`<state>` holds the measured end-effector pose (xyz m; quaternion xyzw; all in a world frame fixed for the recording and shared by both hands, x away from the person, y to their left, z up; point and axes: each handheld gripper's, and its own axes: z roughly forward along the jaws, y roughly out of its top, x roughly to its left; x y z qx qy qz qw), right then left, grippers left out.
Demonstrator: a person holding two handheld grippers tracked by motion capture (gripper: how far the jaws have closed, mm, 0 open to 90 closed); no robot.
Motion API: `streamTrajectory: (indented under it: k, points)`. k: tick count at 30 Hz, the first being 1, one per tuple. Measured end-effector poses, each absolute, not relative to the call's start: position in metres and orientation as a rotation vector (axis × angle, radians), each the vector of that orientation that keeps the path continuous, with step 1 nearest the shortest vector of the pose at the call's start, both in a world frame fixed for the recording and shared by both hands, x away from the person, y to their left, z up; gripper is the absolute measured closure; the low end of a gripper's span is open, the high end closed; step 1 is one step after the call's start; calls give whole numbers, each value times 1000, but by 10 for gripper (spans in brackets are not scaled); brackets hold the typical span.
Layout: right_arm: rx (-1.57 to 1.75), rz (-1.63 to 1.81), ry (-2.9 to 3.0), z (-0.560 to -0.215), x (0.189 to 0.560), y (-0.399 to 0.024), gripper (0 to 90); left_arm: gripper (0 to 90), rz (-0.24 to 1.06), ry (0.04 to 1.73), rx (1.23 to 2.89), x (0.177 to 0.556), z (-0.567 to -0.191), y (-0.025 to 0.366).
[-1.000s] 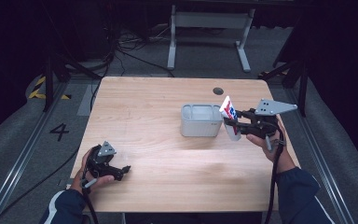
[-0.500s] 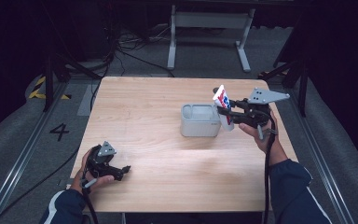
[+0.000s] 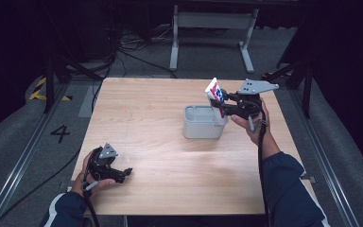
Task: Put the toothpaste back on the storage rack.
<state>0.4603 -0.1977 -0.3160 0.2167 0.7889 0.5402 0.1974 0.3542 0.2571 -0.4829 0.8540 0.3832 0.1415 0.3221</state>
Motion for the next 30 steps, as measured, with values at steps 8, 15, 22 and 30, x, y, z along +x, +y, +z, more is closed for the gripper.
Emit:
streamTrajectory:
  k: [8, 15, 22, 30]
  points:
    - [611, 1541, 2196, -316, 472, -185, 638, 6, 372, 1006, 2243, 354, -483, 257]
    - [612, 1551, 2194, -319, 479, -175, 638, 6, 369, 1006, 2243, 354, -483, 257]
    - [632, 1552, 2200, -325, 488, -167, 638, 11, 371, 1002, 2243, 354, -483, 257]
    - [651, 1520, 2208, -336, 496, -163, 636, 14, 367, 1000, 2239, 354, -483, 257]
